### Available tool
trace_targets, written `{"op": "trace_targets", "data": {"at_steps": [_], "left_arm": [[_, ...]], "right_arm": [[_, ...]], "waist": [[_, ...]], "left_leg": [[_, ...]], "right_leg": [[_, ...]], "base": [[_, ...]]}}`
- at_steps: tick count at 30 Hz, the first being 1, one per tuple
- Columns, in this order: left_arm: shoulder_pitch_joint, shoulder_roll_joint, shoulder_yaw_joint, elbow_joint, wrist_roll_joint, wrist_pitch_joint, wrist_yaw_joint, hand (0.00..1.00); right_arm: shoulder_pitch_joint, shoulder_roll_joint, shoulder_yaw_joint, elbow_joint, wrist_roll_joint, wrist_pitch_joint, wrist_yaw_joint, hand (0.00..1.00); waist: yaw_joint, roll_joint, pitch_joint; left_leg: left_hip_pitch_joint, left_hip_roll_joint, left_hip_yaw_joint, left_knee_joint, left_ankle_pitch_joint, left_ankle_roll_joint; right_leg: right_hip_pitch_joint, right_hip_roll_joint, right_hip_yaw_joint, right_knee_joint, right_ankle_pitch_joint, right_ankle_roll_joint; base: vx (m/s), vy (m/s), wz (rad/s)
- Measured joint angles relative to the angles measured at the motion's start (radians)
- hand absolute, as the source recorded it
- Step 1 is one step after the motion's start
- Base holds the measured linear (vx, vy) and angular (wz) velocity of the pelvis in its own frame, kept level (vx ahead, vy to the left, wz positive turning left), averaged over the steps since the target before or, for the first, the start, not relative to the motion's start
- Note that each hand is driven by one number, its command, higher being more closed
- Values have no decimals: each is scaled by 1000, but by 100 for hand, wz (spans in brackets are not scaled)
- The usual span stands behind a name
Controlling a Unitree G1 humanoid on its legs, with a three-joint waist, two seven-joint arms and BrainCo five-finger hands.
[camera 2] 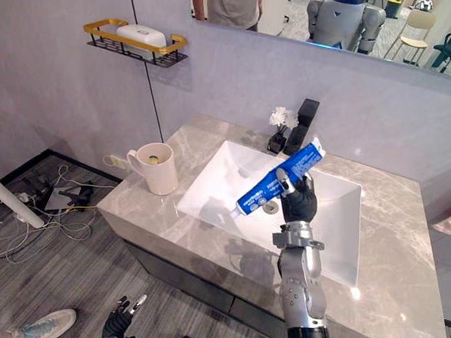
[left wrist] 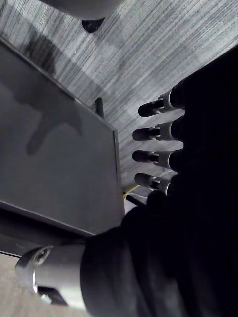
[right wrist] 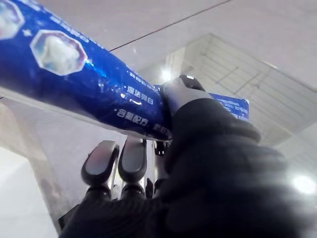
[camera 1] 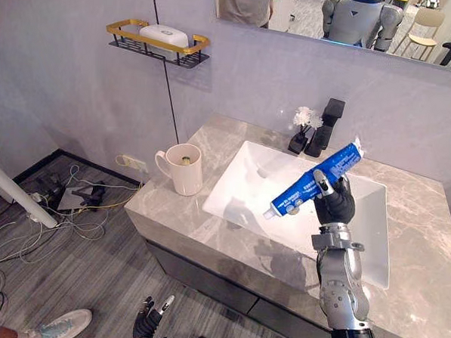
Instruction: Organize washtable
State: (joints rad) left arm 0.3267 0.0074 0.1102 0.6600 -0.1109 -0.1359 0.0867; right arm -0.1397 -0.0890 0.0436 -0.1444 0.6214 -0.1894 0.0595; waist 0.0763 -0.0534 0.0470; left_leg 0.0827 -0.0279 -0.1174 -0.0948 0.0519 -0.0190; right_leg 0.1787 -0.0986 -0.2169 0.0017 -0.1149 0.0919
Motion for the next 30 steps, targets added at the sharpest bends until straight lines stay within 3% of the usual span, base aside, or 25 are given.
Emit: {"op": "trace_targets", "data": {"at_steps": [9,16,23,28,30], "left_arm": [[-40,19,-39,23,5,-8,-1,0],[-51,35,-71,28,6,-28,-1,0],[-75,38,-81,35,6,-38,0,0],[-83,45,-92,34,6,-47,0,0],[-91,49,-105,34,6,-47,0,0]], "right_arm": [[-229,-57,72,25,-151,0,-57,100],[-395,-76,119,140,-265,0,-110,100],[-535,-75,140,254,-370,1,-173,100],[-604,-67,165,322,-410,2,-189,100],[-624,-65,165,346,-417,3,-191,100]], "waist": [[47,-9,18],[58,-14,39],[100,-20,51],[112,-26,56],[131,-27,58]], "left_leg": [[1,4,-15,-1,0,0],[-10,5,-43,-1,4,-4],[-21,5,-60,-1,10,-7],[-38,4,-82,-1,14,-10],[-45,4,-84,-1,15,-10]], "right_leg": [[6,7,-15,3,-4,-7],[7,11,-41,4,-7,-11],[6,13,-61,2,-9,-12],[-1,15,-82,2,-11,-12],[-6,15,-84,2,-11,-12]], "base": [[0,-1,5],[-17,-26,11],[-15,-27,9],[-18,-25,13],[-6,-16,3]]}}
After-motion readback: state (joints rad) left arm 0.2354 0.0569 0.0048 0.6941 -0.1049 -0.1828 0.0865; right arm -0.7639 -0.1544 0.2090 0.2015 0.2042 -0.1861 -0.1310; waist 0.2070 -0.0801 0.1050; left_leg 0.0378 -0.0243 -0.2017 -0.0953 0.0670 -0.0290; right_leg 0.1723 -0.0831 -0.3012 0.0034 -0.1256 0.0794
